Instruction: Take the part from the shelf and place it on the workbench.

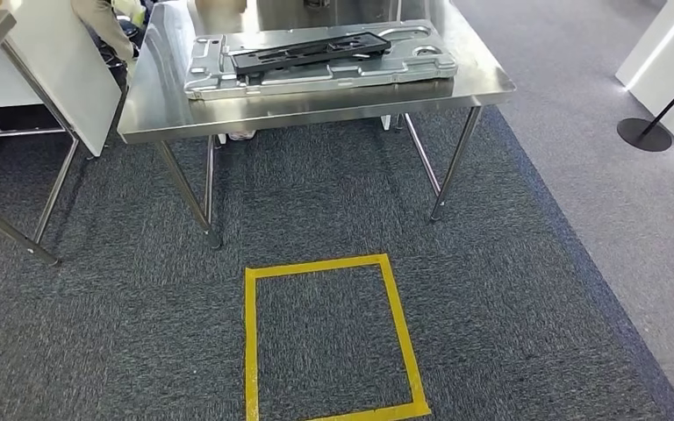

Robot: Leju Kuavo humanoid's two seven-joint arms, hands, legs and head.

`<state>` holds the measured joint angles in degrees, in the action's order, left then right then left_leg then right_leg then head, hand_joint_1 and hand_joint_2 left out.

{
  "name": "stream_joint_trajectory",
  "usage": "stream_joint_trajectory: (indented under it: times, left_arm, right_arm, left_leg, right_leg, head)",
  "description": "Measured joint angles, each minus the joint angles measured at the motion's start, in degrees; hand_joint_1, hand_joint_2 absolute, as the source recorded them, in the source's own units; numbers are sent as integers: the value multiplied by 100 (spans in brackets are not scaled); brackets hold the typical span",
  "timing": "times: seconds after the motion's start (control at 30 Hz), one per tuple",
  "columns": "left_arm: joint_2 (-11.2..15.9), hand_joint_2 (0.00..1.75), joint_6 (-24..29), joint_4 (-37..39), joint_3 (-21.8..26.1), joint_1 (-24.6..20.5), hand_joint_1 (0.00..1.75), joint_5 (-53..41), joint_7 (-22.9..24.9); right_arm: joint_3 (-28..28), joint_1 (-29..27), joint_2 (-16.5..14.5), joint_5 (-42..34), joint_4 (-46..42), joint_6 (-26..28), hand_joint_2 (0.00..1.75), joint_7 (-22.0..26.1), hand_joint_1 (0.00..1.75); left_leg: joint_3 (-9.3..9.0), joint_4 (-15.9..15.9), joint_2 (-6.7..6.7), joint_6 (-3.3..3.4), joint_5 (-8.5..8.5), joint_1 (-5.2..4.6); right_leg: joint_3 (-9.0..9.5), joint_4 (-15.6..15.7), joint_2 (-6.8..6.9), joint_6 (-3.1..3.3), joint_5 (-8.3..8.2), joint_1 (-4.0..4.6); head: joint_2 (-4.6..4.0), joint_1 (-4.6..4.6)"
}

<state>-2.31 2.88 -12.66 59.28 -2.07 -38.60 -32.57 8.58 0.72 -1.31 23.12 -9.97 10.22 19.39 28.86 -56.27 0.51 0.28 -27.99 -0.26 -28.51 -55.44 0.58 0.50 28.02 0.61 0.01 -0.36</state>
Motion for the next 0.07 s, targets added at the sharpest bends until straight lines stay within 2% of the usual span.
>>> stream_joint_trajectory:
  times: [0.07]
  left_arm:
    - [1, 0, 3, 0, 0, 1, 0, 0, 0]
  right_arm:
    - [1, 4, 2, 0, 0, 0, 0, 0, 0]
  left_leg:
    - [8, 55, 2, 50, 22, 24]
  right_leg:
    - [-8, -9, 2, -48, 2, -1]
  head:
    - [0, 0]
